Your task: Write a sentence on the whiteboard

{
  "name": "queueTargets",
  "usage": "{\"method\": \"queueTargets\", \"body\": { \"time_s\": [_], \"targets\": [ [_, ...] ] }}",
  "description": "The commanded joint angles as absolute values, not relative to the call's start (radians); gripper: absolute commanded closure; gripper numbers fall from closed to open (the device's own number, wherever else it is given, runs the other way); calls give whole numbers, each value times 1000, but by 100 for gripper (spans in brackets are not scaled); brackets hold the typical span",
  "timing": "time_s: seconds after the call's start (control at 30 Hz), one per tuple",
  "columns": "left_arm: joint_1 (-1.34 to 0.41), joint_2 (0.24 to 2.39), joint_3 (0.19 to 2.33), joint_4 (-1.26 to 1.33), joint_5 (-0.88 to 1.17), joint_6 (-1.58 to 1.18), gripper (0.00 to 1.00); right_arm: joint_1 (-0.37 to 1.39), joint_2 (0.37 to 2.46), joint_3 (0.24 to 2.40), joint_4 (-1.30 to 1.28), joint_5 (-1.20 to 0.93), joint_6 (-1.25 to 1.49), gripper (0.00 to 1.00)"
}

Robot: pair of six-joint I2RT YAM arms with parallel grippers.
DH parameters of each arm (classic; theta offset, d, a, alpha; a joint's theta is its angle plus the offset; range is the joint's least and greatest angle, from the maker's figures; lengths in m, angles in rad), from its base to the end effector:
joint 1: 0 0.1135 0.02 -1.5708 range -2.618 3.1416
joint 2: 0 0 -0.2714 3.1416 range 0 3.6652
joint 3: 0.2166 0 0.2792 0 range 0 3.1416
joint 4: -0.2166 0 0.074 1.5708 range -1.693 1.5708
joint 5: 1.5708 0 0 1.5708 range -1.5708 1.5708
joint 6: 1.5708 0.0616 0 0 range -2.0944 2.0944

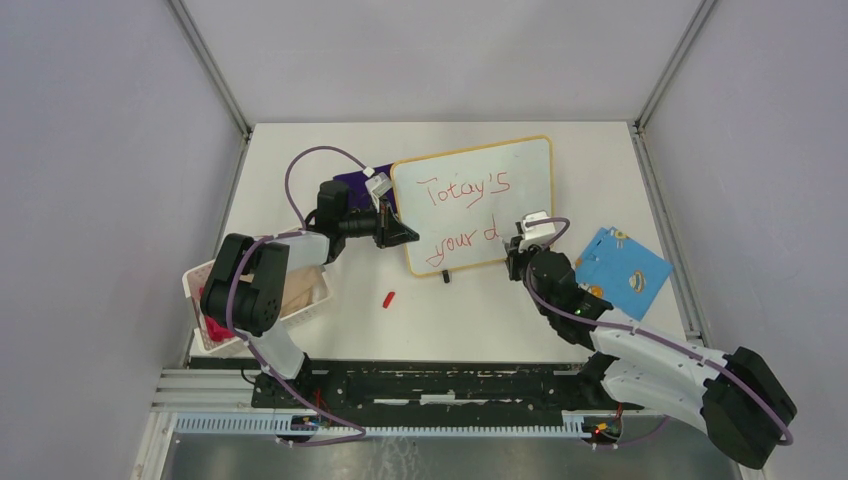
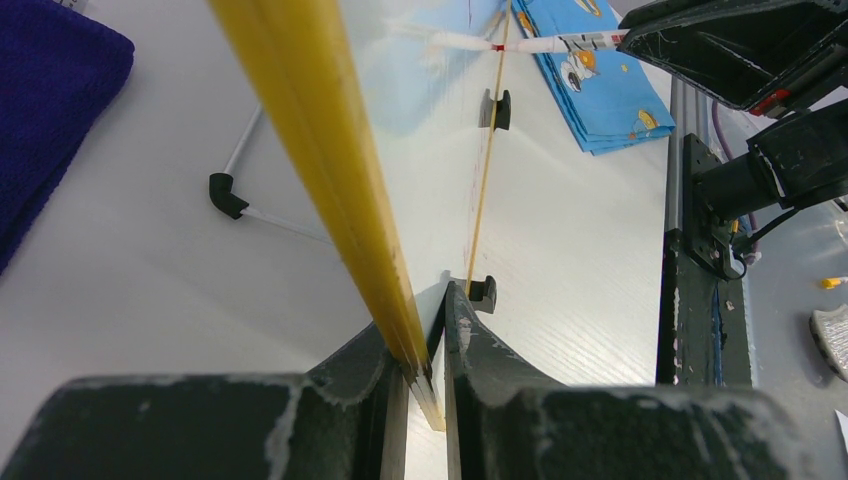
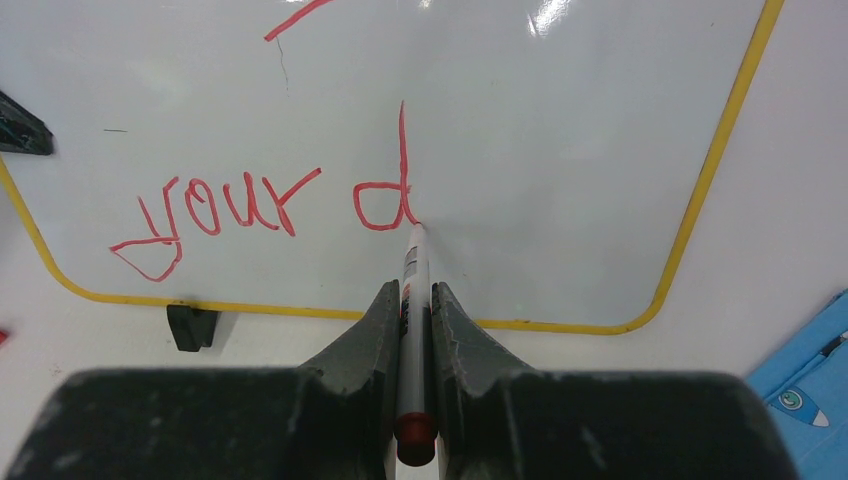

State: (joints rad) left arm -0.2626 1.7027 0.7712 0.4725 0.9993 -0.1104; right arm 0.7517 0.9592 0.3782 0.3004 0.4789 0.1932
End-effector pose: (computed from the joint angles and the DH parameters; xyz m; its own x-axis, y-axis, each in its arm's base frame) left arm 0.3369 -0.1442 0.1520 -0.5210 0.0783 -0.8500 0.8162 0.3373 -0.4691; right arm 0.2010 0.1491 0.2006 -0.2528 -0.0030 -0.9675 -0.2385 0.9693 0.0593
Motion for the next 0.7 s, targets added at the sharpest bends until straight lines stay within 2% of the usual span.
{"method": "queueTargets", "body": {
  "time_s": [0.0,0.23,0.67],
  "targets": [
    [-294,1752,744,357,873,52,98,746,923,372,308,494,201,100],
    [-295,1752,745,356,873,52,98,744,849,390,311,505,190,100],
    [-295,1755,746,354,873,53,98,712,913,441,311,521,192,100]
  ]
}}
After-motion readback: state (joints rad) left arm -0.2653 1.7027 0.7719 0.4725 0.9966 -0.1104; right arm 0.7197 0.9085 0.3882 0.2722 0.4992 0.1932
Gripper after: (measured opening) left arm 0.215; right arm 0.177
